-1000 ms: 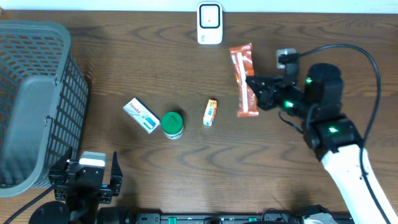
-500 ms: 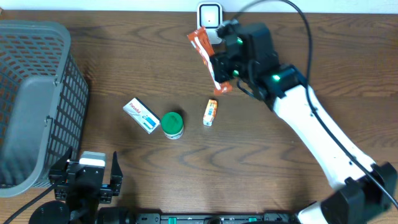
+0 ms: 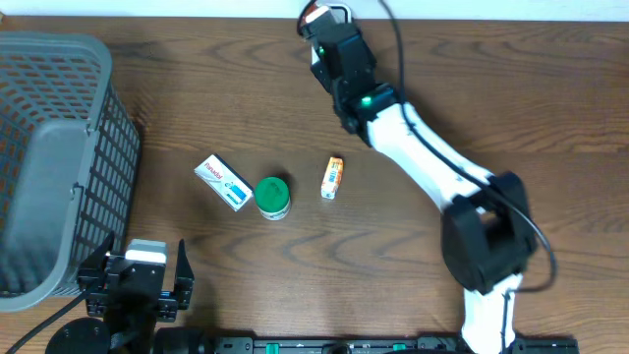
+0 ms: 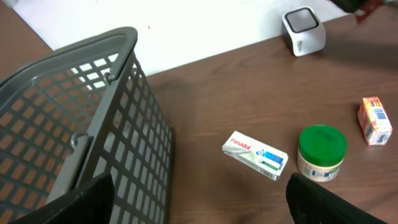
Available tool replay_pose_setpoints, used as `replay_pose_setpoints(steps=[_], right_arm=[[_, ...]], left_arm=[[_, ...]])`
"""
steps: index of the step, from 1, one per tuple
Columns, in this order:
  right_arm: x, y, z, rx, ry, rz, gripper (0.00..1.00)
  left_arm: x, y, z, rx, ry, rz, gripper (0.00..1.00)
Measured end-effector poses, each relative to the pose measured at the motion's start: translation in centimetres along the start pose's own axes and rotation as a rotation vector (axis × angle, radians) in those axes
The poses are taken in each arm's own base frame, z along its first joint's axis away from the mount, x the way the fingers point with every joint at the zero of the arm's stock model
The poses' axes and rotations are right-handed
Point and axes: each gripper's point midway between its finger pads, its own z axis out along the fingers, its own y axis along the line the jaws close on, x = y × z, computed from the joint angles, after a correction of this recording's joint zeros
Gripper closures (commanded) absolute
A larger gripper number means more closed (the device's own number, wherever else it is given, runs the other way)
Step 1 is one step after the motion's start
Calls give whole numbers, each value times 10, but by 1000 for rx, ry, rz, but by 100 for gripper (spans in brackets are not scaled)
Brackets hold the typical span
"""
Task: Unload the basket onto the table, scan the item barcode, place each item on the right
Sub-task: 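Lift the Top bar and carry it up to the white scanner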
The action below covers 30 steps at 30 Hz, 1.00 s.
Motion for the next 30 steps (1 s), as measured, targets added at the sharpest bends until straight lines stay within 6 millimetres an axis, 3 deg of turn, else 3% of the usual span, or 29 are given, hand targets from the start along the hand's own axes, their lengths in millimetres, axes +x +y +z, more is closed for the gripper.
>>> replay_pose_setpoints(steps=[8, 20, 23, 30], right_arm=[[-14, -1, 43, 271, -143, -258, 99], [-32, 43, 105, 243, -223, -414, 99], [-26, 48, 113, 237, -239, -451, 99], [15, 41, 138, 191, -150, -552, 99]], left_arm=[[0, 0, 0, 0, 1, 0, 14], [0, 0, 0, 0, 1, 0, 14], [0, 0, 0, 0, 1, 0, 14], [0, 0, 0, 0, 1, 0, 14]])
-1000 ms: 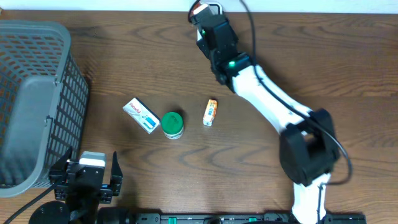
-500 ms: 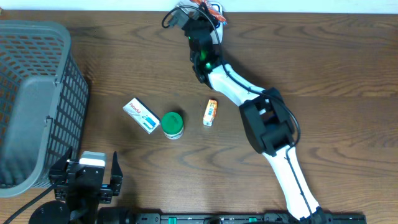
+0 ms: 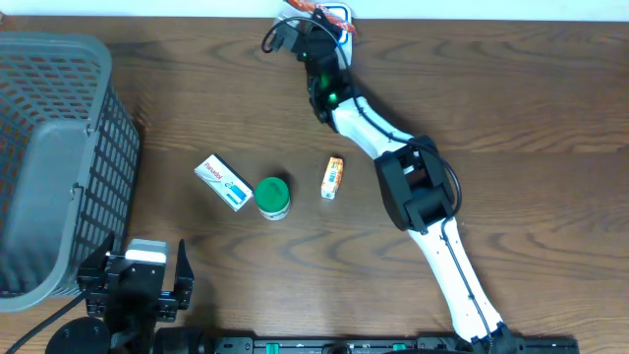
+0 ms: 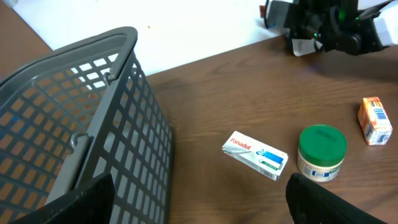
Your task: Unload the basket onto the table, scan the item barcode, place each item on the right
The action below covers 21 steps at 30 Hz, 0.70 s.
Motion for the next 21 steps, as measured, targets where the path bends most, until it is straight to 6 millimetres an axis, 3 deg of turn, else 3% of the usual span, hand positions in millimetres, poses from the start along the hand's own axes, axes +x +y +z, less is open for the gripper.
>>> replay_pose_setpoints(steps=[4, 14, 18, 21], right_arm=[[15, 2, 5, -30, 21, -21, 99], [11, 10, -6, -132, 69, -19, 99], [7, -15, -28, -187, 152, 33, 99], [10, -53, -55, -218, 242, 99, 99]], left_arm=[[0, 0, 0, 0, 0, 0, 14], [0, 0, 0, 0, 1, 0, 14], [0, 0, 0, 0, -1, 0, 14], [0, 0, 0, 0, 0, 0, 14]])
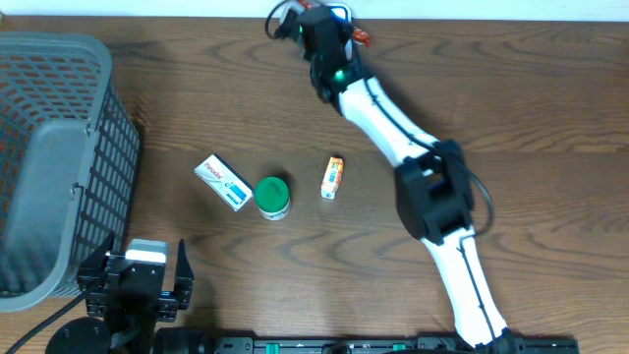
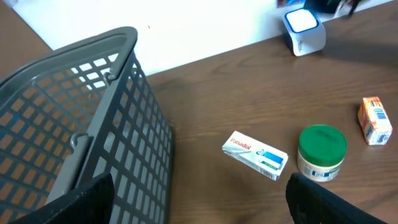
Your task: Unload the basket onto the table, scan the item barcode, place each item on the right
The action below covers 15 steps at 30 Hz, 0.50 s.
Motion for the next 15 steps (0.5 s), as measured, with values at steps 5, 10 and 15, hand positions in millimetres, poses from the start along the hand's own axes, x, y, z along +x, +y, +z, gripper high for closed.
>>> replay_pose_setpoints(steps=[5, 10, 15], right_arm=[[35, -66, -62, -34, 152, 152, 99], [137, -117, -78, -13, 426, 313, 99], [283, -142, -68, 43, 747, 495, 99]], left_arm=[[0, 0, 0, 0, 0, 0, 13], [0, 0, 0, 0, 0, 0, 14], [0, 0, 0, 0, 0, 0, 14]])
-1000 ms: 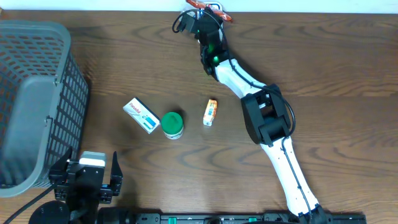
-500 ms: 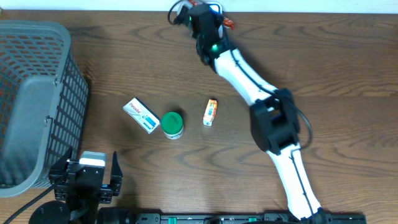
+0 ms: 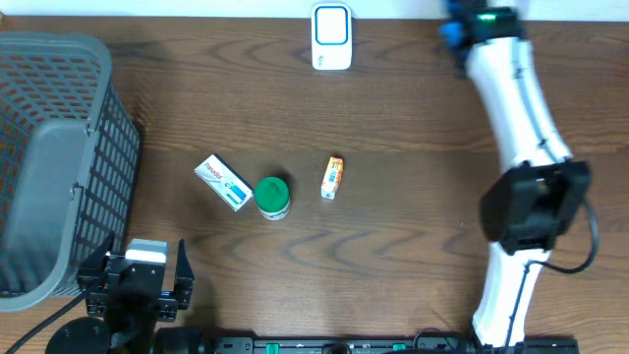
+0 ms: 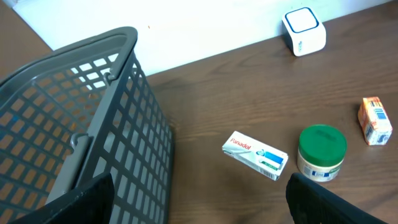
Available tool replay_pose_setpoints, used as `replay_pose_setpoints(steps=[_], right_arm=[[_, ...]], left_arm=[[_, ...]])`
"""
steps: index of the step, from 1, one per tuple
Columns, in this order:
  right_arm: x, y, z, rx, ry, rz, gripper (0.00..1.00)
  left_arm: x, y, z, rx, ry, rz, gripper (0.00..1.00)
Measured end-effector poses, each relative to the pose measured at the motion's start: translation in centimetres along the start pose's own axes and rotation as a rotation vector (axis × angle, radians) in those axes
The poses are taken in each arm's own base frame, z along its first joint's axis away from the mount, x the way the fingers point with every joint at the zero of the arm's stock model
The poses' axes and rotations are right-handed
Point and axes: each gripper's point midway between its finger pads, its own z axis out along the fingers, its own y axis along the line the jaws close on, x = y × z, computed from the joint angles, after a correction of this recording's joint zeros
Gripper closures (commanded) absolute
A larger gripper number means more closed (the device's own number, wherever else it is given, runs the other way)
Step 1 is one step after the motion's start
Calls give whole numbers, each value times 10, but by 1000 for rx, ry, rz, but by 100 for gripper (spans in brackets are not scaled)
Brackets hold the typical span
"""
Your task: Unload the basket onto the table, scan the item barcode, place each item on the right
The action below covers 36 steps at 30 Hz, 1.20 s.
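Observation:
The white scanner (image 3: 331, 36) stands at the table's back edge, also seen from the left wrist as the scanner (image 4: 304, 30). Three items lie mid-table: a white Panadol box (image 3: 222, 182), a green-lidded jar (image 3: 272, 197) and a small orange box (image 3: 333, 178). The left wrist view shows the Panadol box (image 4: 255, 155), the jar (image 4: 321, 152) and the orange box (image 4: 375, 120). My left gripper (image 3: 138, 280) rests at the front left, open and holding nothing. My right gripper (image 3: 458, 28) is at the back right, far from the items; its jaws are unclear.
A grey mesh basket (image 3: 98, 147) fills the left side; its wall (image 4: 134, 143) rises close to my left gripper. The right arm (image 3: 521, 118) runs along the right side from front to back.
My right gripper was at the scanner at the back middle; now it is at the back right, and the scanner shows uncovered. The items and the left arm have not moved.
My right gripper was just right of the scanner at the back. Then it was over the scanner, reaching left, and it was still beside it half a second ago. Now it is off to the right. The three items stayed in place throughout.

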Motion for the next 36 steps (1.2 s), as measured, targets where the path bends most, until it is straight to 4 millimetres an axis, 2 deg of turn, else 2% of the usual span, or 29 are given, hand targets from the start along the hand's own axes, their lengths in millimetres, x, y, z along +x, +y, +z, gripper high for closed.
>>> replay_pose_setpoints(steps=[2, 4, 9, 13, 14, 18, 19, 20, 21, 22, 23, 24, 27, 31, 33, 36], right_arm=[[36, -30, 37, 30, 108, 77, 99], [70, -53, 65, 55, 198, 145, 99], [155, -98, 119, 110, 377, 323, 99], [210, -121, 148, 143, 462, 432, 99], [230, -126, 155, 149, 497, 458, 99], [286, -142, 168, 164, 592, 558, 99], [296, -147, 170, 161, 605, 587, 93], [307, -152, 172, 155, 614, 626, 79], [314, -155, 174, 145, 619, 654, 62], [320, -155, 176, 118, 621, 690, 42], [322, -154, 177, 92, 620, 708, 15], [322, -150, 178, 47, 617, 733, 1], [305, -135, 177, -130, 565, 808, 1], [253, -130, 159, -319, 437, 862, 1], [217, -135, 140, -396, 332, 874, 1], [161, -135, 94, -521, 163, 866, 1]], left_arm=[[0, 0, 0, 0, 0, 0, 14], [0, 0, 0, 0, 0, 0, 13], [0, 0, 0, 0, 0, 0, 14], [0, 0, 0, 0, 0, 0, 14], [0, 0, 0, 0, 0, 0, 14], [0, 0, 0, 0, 0, 0, 14], [0, 0, 0, 0, 0, 0, 14], [0, 0, 0, 0, 0, 0, 13], [0, 0, 0, 0, 0, 0, 14], [0, 0, 0, 0, 0, 0, 13], [0, 0, 0, 0, 0, 0, 14], [0, 0, 0, 0, 0, 0, 14], [0, 0, 0, 0, 0, 0, 14], [0, 0, 0, 0, 0, 0, 14], [0, 0, 0, 0, 0, 0, 14], [0, 0, 0, 0, 0, 0, 14]])
